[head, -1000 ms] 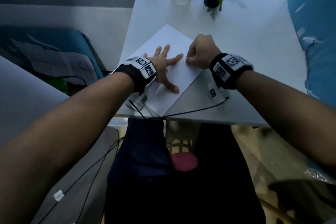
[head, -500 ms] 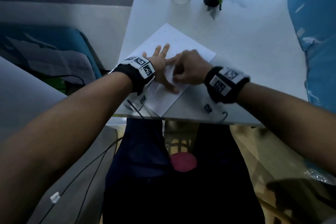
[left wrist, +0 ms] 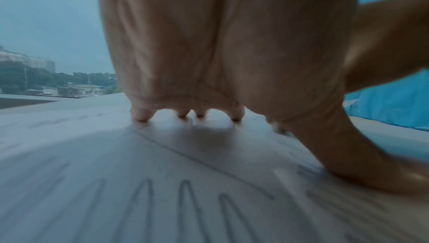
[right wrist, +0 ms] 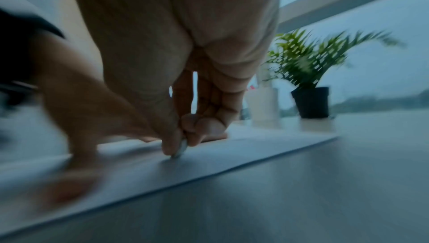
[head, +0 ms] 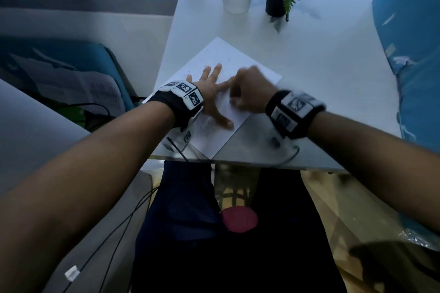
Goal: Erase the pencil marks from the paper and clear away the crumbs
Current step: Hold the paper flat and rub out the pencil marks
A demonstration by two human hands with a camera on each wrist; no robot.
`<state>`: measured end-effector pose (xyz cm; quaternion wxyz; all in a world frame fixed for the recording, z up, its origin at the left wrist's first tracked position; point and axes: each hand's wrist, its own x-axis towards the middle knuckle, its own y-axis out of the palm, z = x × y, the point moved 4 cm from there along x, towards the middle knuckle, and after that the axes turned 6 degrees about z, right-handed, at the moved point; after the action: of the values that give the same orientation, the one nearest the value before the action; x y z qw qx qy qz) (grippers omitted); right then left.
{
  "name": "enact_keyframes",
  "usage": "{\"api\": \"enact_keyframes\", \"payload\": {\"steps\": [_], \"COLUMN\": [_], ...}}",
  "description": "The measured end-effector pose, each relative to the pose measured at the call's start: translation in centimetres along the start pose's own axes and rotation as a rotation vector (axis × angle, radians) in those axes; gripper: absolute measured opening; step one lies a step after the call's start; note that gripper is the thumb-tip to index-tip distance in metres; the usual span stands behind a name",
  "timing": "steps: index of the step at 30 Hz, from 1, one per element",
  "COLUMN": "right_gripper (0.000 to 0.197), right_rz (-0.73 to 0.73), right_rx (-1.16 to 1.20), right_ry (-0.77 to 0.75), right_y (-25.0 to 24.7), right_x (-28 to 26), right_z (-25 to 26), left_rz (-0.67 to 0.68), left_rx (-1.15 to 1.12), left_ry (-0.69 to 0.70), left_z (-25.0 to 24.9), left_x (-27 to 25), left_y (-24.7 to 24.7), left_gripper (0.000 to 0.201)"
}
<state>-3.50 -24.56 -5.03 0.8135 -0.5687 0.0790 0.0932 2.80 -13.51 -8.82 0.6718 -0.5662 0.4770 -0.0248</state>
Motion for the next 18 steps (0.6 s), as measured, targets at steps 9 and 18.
{"api": "enact_keyframes", "payload": {"steps": [9,18], "right_gripper": [0.01,0.015], "right_rz": [-0.021,-0.038], "right_rx": [0.054,0.066], "right_ry": [-0.011,0.011], "right_y": [-0.2,-0.1], "right_x": [0.6,1.3], "right_z": [0.1,0.1], "left_rz": [-0.009,-0.016], "left_rx": [-0.002,-0.024], "left_ry": [-0.002,0.004], "left_z": [0.1,0.0], "left_x": [0.1,0.0], "left_y": [0.1,0.1], "left_gripper": [0.139,0.138]}}
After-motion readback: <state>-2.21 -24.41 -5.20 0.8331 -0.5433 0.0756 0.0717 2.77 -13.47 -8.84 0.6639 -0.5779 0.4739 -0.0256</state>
